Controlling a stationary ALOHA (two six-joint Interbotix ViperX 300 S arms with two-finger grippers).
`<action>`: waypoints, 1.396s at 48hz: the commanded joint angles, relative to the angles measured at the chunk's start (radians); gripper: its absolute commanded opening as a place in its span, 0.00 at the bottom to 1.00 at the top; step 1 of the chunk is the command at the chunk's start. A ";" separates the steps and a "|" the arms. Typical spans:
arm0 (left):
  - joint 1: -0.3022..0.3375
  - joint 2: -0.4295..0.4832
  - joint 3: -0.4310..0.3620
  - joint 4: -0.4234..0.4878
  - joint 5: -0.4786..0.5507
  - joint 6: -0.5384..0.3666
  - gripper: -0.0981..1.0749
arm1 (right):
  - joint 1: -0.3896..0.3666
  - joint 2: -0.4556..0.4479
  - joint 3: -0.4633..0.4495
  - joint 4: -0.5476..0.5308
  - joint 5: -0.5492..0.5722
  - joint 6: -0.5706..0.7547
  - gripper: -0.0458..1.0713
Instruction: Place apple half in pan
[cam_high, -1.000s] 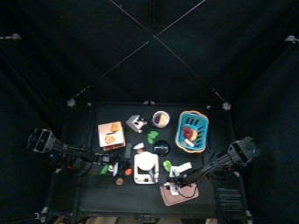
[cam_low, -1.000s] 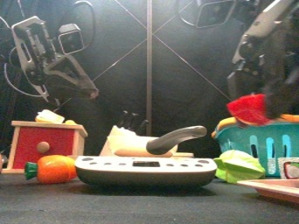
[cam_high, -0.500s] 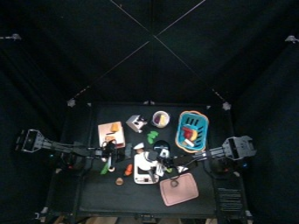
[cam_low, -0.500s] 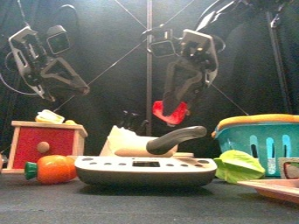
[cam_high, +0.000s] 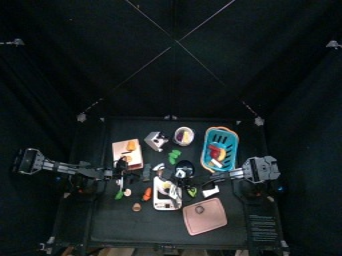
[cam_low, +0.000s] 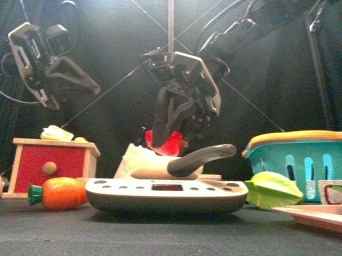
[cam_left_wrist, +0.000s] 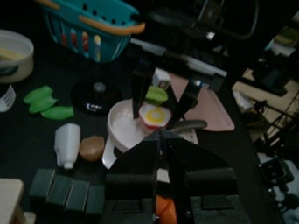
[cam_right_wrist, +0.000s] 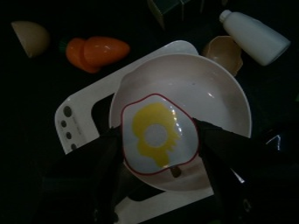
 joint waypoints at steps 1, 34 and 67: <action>0.005 -0.044 -0.005 0.002 -0.023 0.002 0.50 | -0.005 -0.020 -0.029 0.002 -0.009 0.003 0.63; 0.009 -0.123 0.064 -0.002 -0.025 0.000 0.50 | -0.012 0.046 -0.086 -0.025 0.011 0.009 0.89; 0.008 -0.123 0.069 -0.002 0.003 0.000 0.50 | -0.015 0.028 -0.094 -0.025 0.063 0.000 0.95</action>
